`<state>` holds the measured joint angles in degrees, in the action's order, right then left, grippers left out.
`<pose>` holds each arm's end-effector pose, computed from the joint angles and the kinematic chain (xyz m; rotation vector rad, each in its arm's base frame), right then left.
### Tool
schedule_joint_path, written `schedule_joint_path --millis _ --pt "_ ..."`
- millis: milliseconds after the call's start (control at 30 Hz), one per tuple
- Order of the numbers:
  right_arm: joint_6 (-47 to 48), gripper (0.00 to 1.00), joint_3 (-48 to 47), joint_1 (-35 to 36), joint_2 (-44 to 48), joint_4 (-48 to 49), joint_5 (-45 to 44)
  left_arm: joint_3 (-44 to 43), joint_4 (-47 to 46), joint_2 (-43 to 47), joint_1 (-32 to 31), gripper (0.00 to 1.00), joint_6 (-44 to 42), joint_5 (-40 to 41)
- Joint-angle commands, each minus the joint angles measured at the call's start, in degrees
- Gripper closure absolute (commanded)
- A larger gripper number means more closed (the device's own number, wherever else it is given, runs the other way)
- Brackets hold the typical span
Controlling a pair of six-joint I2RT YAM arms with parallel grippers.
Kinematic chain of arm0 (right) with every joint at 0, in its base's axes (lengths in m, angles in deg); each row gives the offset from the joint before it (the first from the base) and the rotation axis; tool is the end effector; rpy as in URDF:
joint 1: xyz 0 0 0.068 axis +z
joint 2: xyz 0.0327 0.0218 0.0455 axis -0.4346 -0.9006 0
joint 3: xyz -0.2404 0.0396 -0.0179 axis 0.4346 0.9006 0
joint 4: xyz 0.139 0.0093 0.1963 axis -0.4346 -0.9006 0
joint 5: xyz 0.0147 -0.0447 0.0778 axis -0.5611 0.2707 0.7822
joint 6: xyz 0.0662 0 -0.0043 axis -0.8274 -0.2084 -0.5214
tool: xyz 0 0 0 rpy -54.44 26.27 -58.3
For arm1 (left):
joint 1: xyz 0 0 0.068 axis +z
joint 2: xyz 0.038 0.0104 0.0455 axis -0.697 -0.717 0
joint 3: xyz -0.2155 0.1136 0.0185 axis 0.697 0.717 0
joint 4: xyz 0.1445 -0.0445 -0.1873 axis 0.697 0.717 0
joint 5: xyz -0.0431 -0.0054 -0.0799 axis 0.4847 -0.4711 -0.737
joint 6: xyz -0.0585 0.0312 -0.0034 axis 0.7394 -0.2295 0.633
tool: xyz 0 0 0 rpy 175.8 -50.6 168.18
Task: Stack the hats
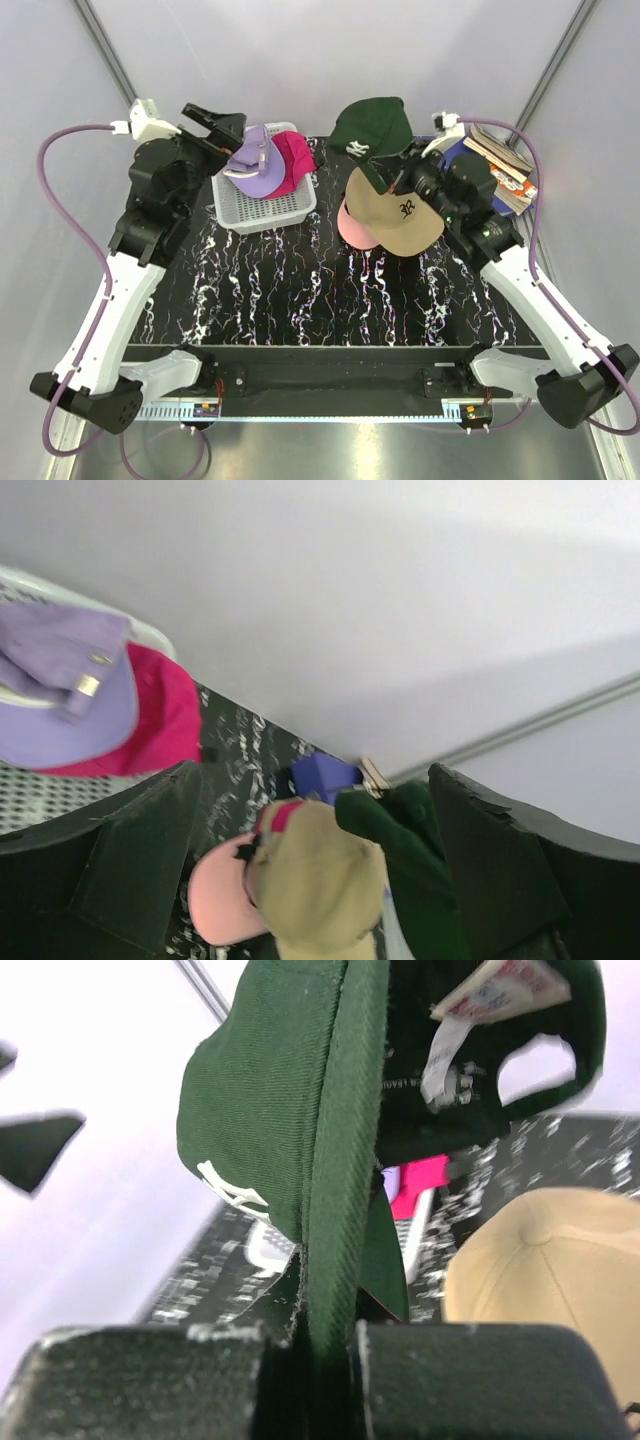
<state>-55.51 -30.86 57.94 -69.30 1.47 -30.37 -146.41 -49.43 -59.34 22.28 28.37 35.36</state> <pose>0.2221 0.1427 0.4077 -0.2046 1.5806 0.7592 0.2235 -0.0753 0.4467 -0.5922 1.5301 -0.7636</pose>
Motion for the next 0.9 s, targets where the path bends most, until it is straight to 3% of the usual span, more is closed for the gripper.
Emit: schedule_joint_path --millis 0,333,867 --pt "-18.5 1.00 -3.3 -7.4 -2.3 2.4 14.2 0.8 0.7 3.2 1.0 0.01 -7.2 5.0" --pt "-42.0 1.00 7.5 -18.0 -4.2 15.6 25.0 4.8 0.8 5.4 1.8 0.01 -7.5 5.5" --pt "-46.9 1.00 18.1 -24.5 -4.1 13.7 33.1 7.7 1.0 6.3 3.0 0.01 -8.6 6.3"
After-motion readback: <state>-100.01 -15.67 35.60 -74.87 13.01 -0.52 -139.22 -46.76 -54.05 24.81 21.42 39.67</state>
